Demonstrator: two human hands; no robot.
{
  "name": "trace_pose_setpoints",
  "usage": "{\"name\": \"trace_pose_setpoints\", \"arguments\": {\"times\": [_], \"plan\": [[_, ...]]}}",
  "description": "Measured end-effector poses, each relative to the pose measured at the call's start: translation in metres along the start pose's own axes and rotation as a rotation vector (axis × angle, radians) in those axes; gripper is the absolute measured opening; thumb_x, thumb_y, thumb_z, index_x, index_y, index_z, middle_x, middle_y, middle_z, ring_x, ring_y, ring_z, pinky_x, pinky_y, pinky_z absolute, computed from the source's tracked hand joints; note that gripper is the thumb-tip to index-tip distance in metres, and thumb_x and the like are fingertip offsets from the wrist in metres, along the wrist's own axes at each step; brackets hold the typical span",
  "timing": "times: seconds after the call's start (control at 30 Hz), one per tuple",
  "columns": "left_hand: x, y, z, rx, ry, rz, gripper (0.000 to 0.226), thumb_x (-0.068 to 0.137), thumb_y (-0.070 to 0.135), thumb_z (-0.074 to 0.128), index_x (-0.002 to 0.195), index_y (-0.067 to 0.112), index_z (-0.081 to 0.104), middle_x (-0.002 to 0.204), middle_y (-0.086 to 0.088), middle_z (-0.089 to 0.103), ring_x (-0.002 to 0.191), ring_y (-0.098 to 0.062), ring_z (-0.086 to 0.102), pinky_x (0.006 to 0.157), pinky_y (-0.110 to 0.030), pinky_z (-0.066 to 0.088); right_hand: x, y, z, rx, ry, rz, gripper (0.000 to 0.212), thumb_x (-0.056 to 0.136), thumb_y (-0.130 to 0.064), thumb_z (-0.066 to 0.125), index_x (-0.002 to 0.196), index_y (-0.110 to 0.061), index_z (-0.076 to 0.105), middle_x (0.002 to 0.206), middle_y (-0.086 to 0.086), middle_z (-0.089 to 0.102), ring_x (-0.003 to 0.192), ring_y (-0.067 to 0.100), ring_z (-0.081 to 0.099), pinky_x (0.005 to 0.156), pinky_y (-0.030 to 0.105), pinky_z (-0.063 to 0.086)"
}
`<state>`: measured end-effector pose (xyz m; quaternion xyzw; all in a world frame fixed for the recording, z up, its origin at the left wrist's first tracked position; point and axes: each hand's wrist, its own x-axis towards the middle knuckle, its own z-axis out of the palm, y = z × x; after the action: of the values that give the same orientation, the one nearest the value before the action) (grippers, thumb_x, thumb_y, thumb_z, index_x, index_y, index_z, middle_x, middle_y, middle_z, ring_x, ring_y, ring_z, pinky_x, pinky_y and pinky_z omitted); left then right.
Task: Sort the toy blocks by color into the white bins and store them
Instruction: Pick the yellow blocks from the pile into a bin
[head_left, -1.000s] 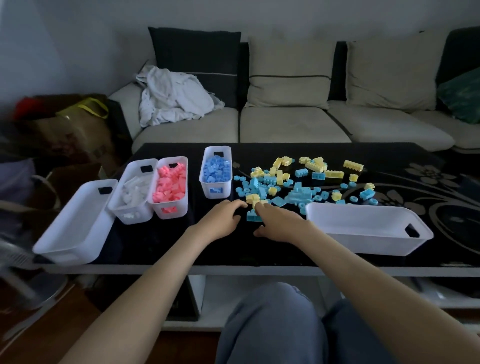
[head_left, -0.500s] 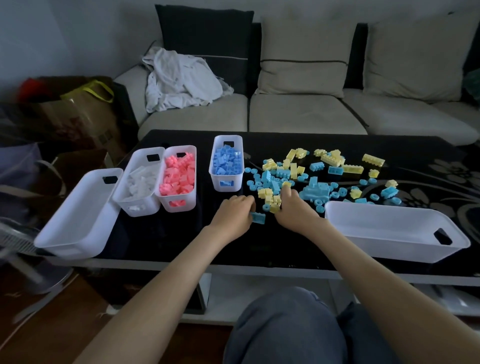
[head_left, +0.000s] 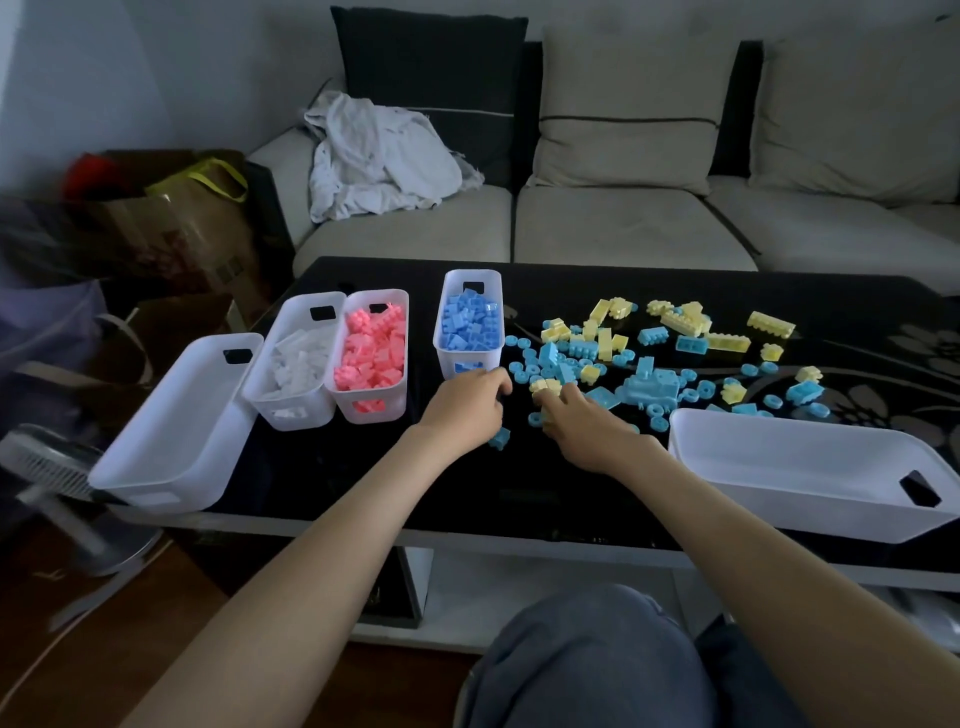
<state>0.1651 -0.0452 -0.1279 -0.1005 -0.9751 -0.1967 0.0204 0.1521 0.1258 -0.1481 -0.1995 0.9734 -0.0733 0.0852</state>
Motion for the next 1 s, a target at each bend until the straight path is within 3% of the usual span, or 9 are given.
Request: {"name": "trace_pose_setpoints", "arguments": {"times": [0.13,0.37,0.6,0.77,0.9,1.0], "plan": [[0.010,0.013,0.008,-0.092,-0.078,0.058,0.042,0.095,0.005,0.039,0.132,0.021,0.047,0.129,-0.005,0.048,0.108,-0.021,0.053,0.090,-0.036,0.048,-0.002,0.004,-0.005,0.063,-0.029,0.008,0.027,0.098,-0.022,0.040,0.123,-0.015,0.033,0.115,0.008,0.037,0.085,0.028,0.050,0.070,0.037,0.041],[0.034,0.022,0.020,0.003,-0.132,0.106,0.067,0.087,-0.009,0.041,0.145,0.025,0.033,0.145,-0.009,0.030,0.131,-0.027,0.033,0.103,-0.041,0.039,-0.009,0.015,-0.024,0.168,-0.069,0.124,0.020,0.096,-0.019,0.041,0.113,-0.008,0.043,0.098,0.001,0.039,0.085,0.018,0.044,0.071,0.029,0.034],[0.058,0.031,0.032,0.176,-0.147,0.073,0.030,0.096,0.019,0.046,0.126,0.014,0.045,0.129,-0.013,0.047,0.118,-0.031,0.043,0.092,-0.041,0.042,-0.005,0.027,-0.036,0.180,0.009,0.160,0.009,0.093,-0.018,0.045,0.091,-0.009,0.046,0.091,0.005,0.046,0.080,0.020,0.046,0.068,0.031,0.037],[0.065,0.037,0.038,0.231,-0.084,0.072,0.038,0.094,0.008,0.047,0.131,0.009,0.037,0.124,-0.015,0.050,0.111,-0.032,0.052,0.081,-0.038,0.045,-0.010,0.038,-0.048,0.213,0.063,0.110,0.008,0.093,-0.019,0.047,0.088,-0.012,0.047,0.084,-0.002,0.044,0.069,0.010,0.041,0.056,0.022,0.031],[0.064,0.045,0.039,0.209,-0.080,0.100,0.041,0.093,0.000,0.044,0.133,0.006,0.036,0.124,-0.017,0.050,0.112,-0.032,0.052,0.084,-0.038,0.045,-0.023,0.050,-0.055,0.255,0.119,0.092,0.011,0.094,-0.022,0.047,0.096,-0.011,0.050,0.087,-0.004,0.046,0.080,0.015,0.046,0.060,0.021,0.034],[0.061,0.050,0.039,0.191,-0.041,0.099,0.045,0.094,-0.002,0.042,0.138,0.006,0.033,0.125,-0.018,0.050,0.114,-0.031,0.051,0.087,-0.037,0.045,-0.039,0.064,-0.061,0.305,0.253,0.078,0.016,0.095,-0.022,0.048,0.105,-0.011,0.052,0.097,-0.002,0.049,0.081,0.011,0.047,0.066,0.020,0.036]]}}
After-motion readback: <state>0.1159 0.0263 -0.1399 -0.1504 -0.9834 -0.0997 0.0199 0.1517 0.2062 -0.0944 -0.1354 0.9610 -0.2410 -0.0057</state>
